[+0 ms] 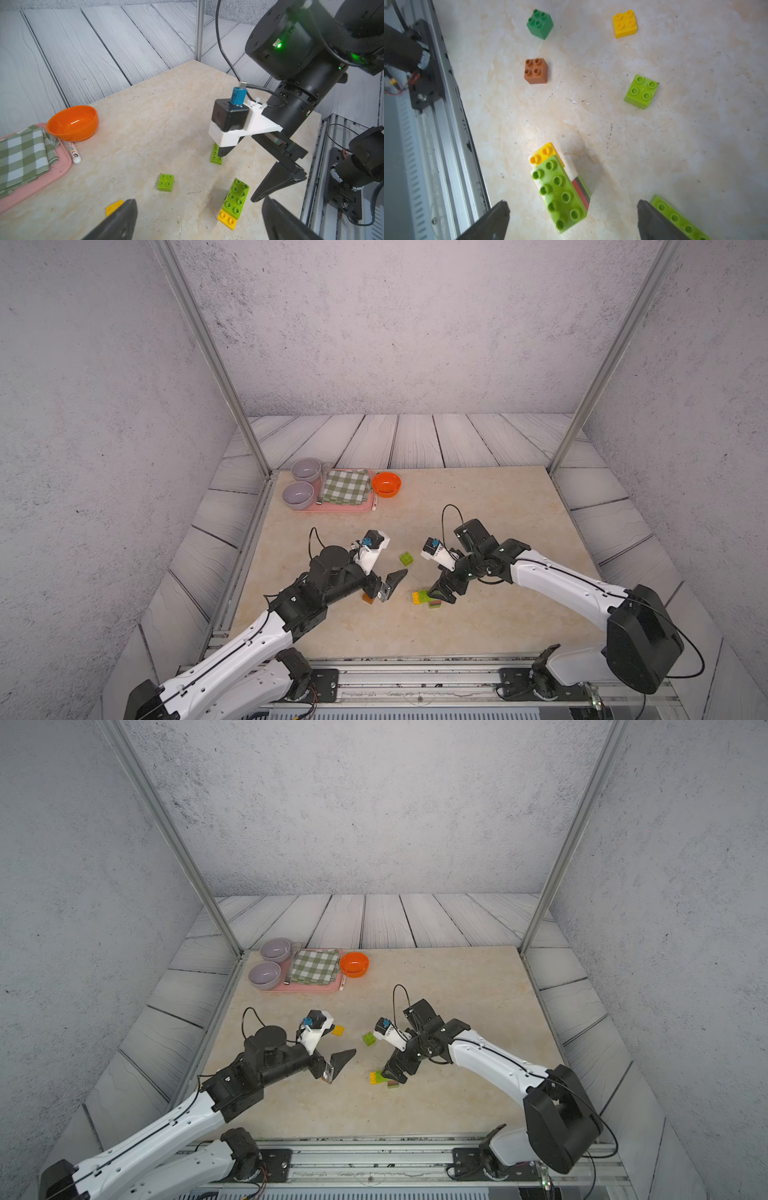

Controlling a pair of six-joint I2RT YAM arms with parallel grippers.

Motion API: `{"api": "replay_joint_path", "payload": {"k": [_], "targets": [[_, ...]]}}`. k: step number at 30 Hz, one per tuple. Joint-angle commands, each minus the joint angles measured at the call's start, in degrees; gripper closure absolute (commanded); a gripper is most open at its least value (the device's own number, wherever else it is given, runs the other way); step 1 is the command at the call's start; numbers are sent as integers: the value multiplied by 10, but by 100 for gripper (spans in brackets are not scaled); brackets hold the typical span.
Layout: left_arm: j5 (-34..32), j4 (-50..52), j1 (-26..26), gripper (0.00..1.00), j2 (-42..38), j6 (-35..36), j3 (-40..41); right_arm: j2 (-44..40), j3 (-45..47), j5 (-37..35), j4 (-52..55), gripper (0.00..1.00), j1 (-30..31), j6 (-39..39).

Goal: Assemble the letter r with lego
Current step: Pick up the lego brick from the center of the board.

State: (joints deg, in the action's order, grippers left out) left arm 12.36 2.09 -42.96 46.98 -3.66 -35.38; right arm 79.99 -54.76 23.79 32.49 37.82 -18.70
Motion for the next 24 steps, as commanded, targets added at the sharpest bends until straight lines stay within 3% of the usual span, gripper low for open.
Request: {"api": "replay_joint_path", "payload": {"k": [1,8,15,22,24], "targets": [[8,9,17,2,-34,4,-17,1,-21,-61,118,1,7,-81],[68,-9,101,2,-74,-68,11,52,-26,-100,102,1,55,-111],[66,9,122,2,-93,-64,21,70,-19,-146,68,4,79,-121],[72,12,125,2,-88,-60,18,107,-37,-129,55,8,79,-125],[71,15,126,2,-87,-58,18,112,-37,-121,54,14,79,-124]]}}
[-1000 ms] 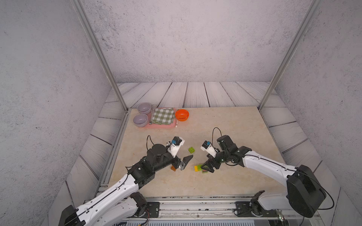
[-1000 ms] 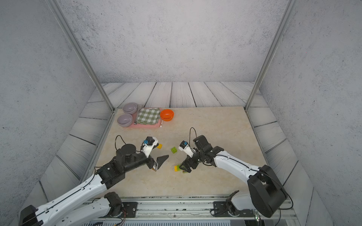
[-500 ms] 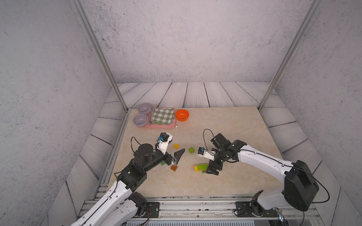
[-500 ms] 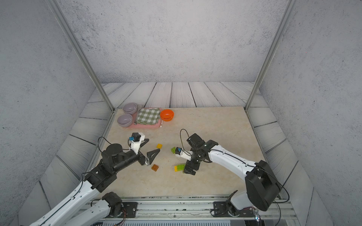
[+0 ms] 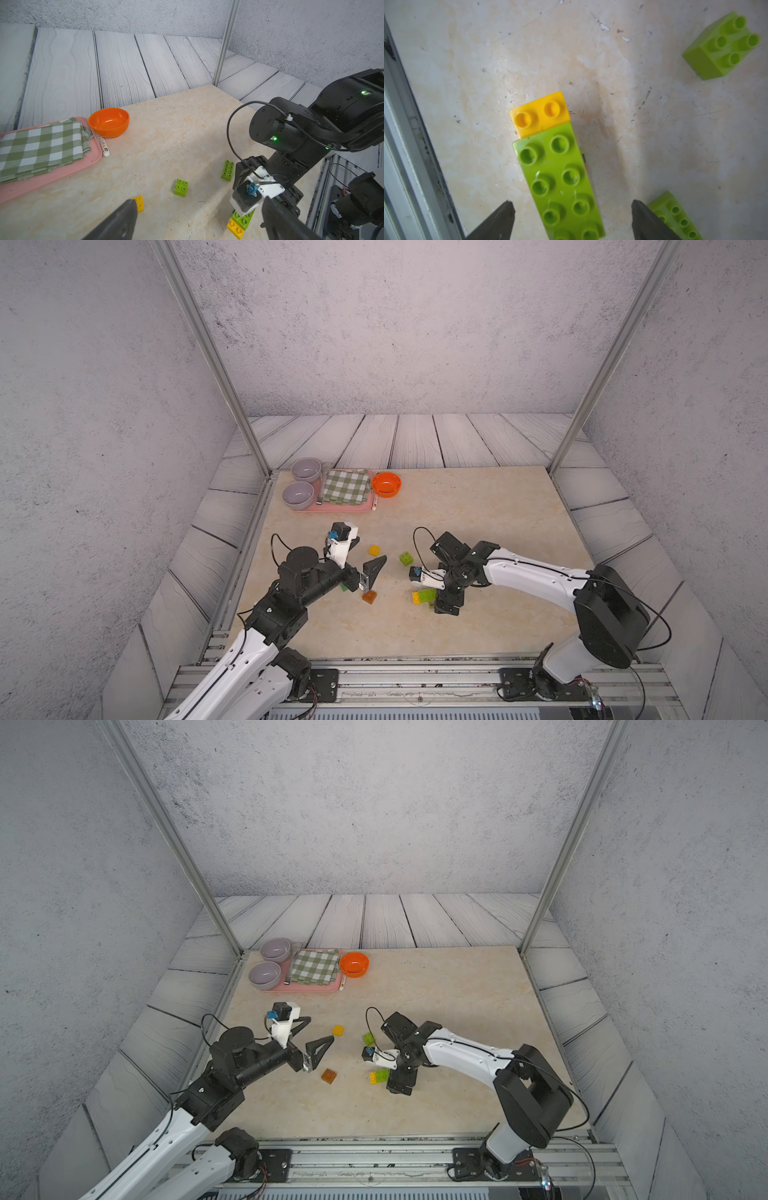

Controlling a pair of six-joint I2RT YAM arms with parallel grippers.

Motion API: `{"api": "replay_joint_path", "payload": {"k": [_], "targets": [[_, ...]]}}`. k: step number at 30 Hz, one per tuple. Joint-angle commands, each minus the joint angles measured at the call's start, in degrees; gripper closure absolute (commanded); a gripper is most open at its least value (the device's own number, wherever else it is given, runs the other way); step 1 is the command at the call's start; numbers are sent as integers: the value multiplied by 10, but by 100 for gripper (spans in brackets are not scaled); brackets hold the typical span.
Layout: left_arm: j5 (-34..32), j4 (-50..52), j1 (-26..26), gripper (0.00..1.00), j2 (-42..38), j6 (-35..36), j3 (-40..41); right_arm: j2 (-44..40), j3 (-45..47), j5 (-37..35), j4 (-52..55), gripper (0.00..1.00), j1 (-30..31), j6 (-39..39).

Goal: Assemble the letter r with lego
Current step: Pick up the lego brick from the center of the board.

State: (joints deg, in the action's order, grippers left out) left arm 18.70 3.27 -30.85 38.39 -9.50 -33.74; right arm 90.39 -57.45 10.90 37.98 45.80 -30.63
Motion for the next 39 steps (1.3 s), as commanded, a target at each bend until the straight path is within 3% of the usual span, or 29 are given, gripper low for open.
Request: {"api": "replay_joint_path", "payload": {"k": [1,8,25,30,33,35,39], "targets": [[8,4,6,2,-1,1,2,9,-9,13,-3,16,-1,-3],[10,3,7,2,0,-1,7,16,-12,34,-11,36,-1,2],[7,8,8,2,1,1,4,19,-18,65,-8,66,-1,11],[2,23,9,2,-2,4,-4,9,-20,104,-16,74,-16,45],[-47,47,9,2,4,-25,-20,-8,-20,183,-39,74,-58,88],[-124,78,9,2,17,-75,-40,-16,-23,240,-65,74,-101,132],[-217,159,9,2,66,-126,-100,13,-70,256,-61,75,-161,205]]}}
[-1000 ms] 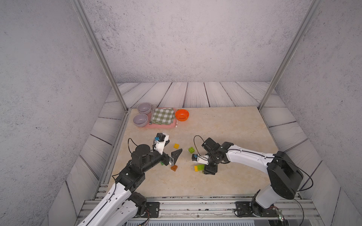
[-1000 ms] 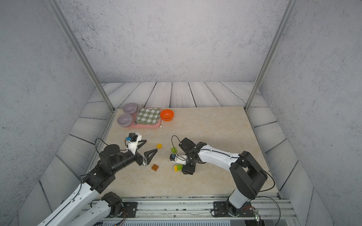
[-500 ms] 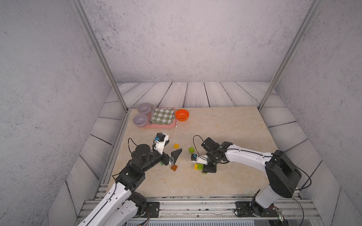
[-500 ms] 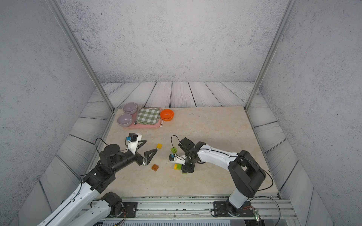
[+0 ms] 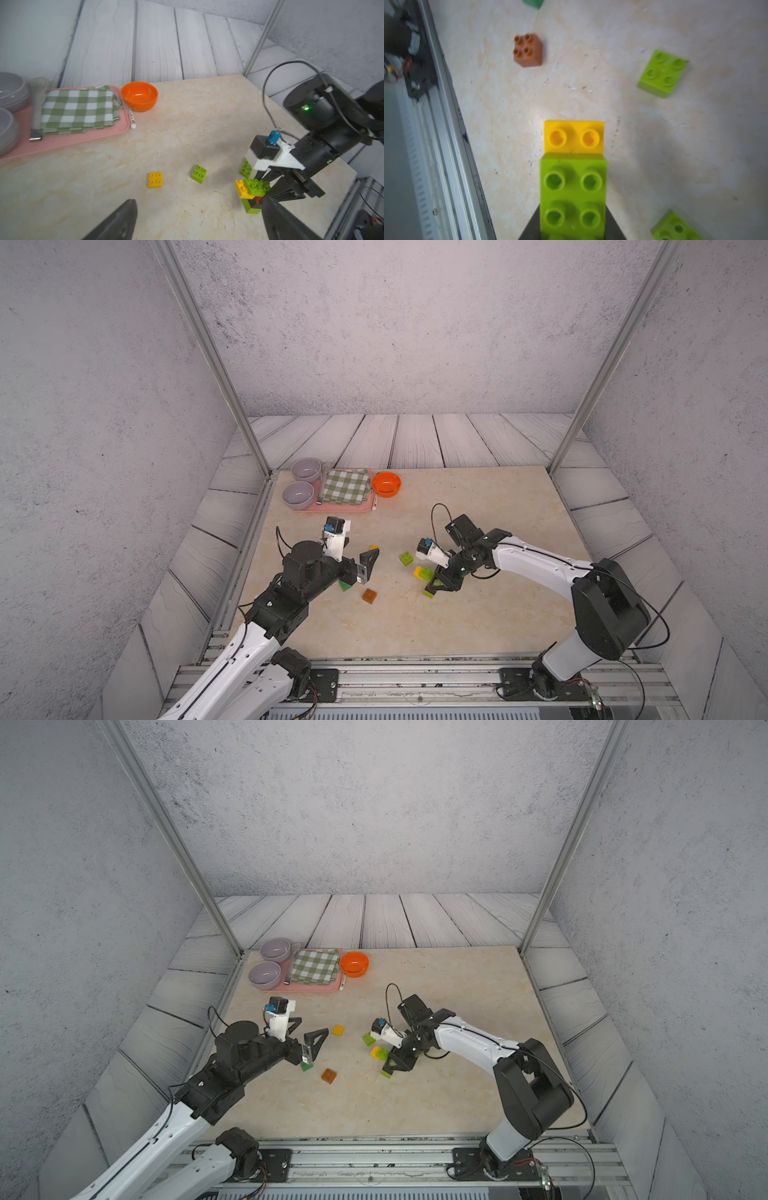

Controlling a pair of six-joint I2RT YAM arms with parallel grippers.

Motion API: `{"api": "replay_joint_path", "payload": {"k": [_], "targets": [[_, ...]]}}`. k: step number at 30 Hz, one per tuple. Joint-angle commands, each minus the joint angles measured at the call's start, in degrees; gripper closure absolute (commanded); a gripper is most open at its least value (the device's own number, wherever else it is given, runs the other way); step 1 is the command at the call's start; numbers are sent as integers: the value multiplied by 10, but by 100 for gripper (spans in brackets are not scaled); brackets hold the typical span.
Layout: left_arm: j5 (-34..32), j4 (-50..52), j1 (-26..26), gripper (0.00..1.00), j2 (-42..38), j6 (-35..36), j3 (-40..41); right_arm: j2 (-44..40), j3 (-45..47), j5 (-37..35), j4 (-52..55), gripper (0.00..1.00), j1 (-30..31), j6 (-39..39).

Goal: Assemble the letter r with lego
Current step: Pick up the lego brick from the center of the board, then place the lego brick at the center of the board.

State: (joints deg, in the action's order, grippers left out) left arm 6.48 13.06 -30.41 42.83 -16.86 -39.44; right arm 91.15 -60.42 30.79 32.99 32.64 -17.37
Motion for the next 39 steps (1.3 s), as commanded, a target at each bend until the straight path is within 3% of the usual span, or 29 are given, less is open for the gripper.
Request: {"api": "replay_joint_path", "payload": {"k": [1,5,10,16,20,23,29,39], "targets": [[-108,82,4,2,40,-61,-62,20,-62,60,2,75,-42,83],[-99,154,4,2,101,-54,-122,80,-129,58,34,74,-79,106],[-63,211,4,2,146,-35,-156,192,-243,132,132,70,-118,94],[-59,221,4,2,132,-71,-145,271,-312,224,189,64,-126,86],[-35,186,4,2,90,-107,-108,292,-317,242,196,62,-128,82],[1,157,4,1,72,-104,-75,310,-329,233,225,58,-130,65],[61,182,4,2,136,-74,-96,329,-338,190,272,53,-130,26],[71,166,4,2,137,-81,-87,321,-333,109,252,55,-133,42]]}}
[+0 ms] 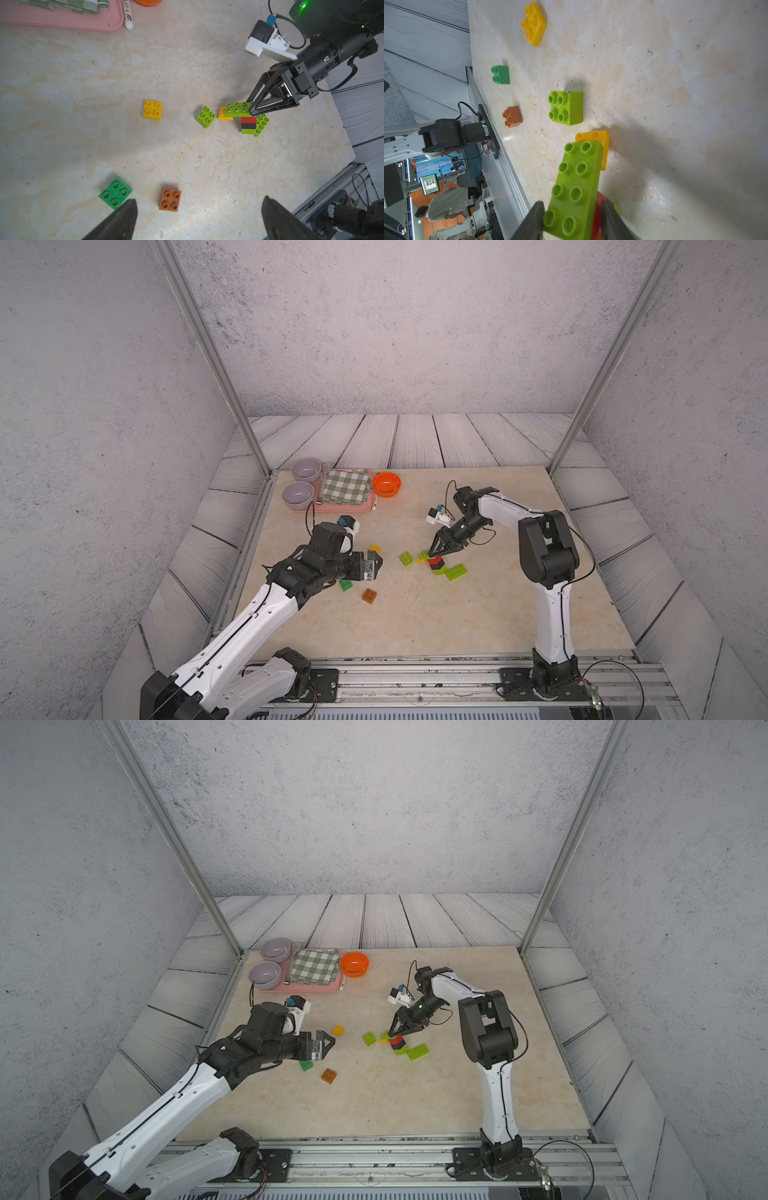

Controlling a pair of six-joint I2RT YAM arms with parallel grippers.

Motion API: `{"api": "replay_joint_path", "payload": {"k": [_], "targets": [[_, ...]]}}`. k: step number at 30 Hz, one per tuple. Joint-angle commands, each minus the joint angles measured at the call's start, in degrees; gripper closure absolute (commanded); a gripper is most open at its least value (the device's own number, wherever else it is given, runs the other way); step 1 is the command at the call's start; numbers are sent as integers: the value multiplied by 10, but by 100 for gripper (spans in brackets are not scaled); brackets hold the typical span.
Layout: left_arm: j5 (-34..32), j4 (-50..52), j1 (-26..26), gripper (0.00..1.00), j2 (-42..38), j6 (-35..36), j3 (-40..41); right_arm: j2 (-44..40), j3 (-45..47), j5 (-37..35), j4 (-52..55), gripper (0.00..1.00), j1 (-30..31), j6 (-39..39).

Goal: Assemble the letter r with lego
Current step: Place the lego brick at the center of the board.

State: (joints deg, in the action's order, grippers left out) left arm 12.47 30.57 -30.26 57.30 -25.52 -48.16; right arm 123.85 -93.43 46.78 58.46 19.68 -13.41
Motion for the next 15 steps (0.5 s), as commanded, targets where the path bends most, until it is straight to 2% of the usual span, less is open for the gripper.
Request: {"api": "replay_joint_path", "payload": {"k": [1,6,9,15], "targets": [[12,-10,3,2,-11,5,2,-8,-1,-56,-6,55,-3,2],[13,-9,3,2,-12,7,4,-18,12,-96,-32,54,-5,11],[19,-10,3,2,-12,5,4,-18,11,-126,-42,46,-8,13],[15,-3,3,2,-6,8,2,-34,4,-180,-54,45,-14,8]]}}
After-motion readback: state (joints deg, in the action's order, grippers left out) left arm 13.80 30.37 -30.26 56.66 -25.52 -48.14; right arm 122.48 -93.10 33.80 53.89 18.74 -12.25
